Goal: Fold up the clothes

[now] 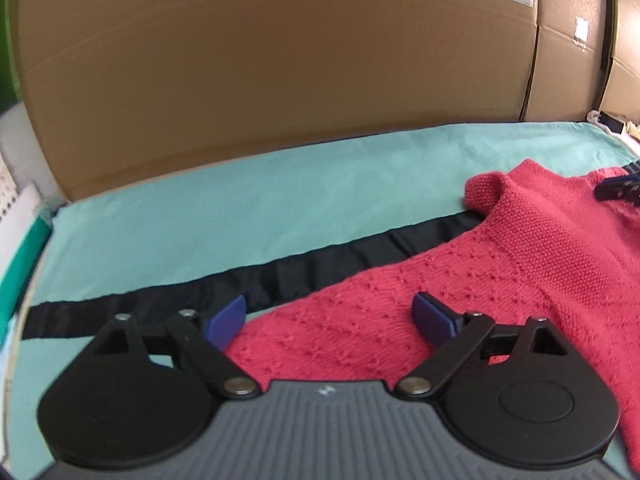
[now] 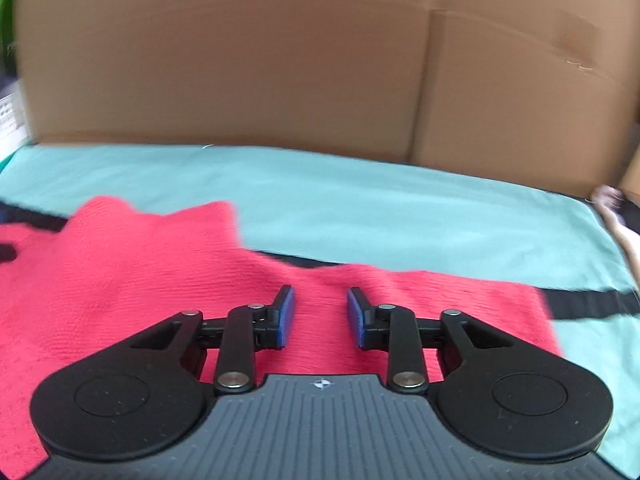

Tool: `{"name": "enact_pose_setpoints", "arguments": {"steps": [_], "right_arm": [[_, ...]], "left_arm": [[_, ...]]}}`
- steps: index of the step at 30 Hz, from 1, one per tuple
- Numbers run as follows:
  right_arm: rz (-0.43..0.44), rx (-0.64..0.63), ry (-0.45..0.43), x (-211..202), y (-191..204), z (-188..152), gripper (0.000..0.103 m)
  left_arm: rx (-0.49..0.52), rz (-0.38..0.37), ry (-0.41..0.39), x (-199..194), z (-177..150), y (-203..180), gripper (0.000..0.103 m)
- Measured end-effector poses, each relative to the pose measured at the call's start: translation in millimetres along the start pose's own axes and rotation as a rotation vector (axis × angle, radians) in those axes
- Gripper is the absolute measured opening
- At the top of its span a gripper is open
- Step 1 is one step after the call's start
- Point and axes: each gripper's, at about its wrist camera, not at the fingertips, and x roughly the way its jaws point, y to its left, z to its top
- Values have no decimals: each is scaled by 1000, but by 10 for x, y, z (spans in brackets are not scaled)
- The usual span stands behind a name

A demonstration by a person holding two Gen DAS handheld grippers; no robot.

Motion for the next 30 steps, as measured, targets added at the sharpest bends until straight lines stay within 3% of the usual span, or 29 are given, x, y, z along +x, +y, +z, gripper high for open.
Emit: {"name": "enact_pose_setpoints", "arguments": {"steps": [4, 6, 7, 8, 9, 12, 15, 17, 19, 20, 23, 25, 30], "right_arm": [[176, 108, -9, -188, -112, -102, 33], [222, 76, -17, -211, 45, -112, 33], [245, 55, -20, -214, 137, -109, 33], [274, 22, -23, -193, 278, -81, 33], [307, -11, -31, -168, 450, -40, 33], [314, -122, -35, 18, 1052, 92, 33], [328, -212, -6, 216, 1520, 145, 36], [367, -248, 1, 223, 1652, 109, 39], [422, -271, -13, 156, 1638, 60, 44], [436, -269, -29, 103, 1573, 42, 44], [361, -161, -96, -138, 1119, 43, 41], [240, -77, -102, -157, 766, 47, 41], [-86, 25, 1, 79, -119, -34, 32]], "left_arm": [[0, 48, 3, -87, -77, 91, 93], [-19, 53, 7, -97, -84, 100, 93], [-25, 52, 5, -92, -76, 70, 90], [-31, 51, 3, -87, -68, 39, 76], [-37, 50, 1, -82, -59, 9, 73], [-55, 47, -6, -67, -35, -81, 81], [-74, 45, -12, -53, -11, -172, 79], [-86, 43, -16, -43, 6, -232, 83], [-61, 126, -12, -83, -31, -140, 88], [-53, 154, -7, -104, -62, -66, 97], [-84, 166, 17, -140, -134, 179, 102], [-108, 156, 27, -152, -160, 283, 102], [-54, 186, 17, -162, -160, 210, 102]]}}
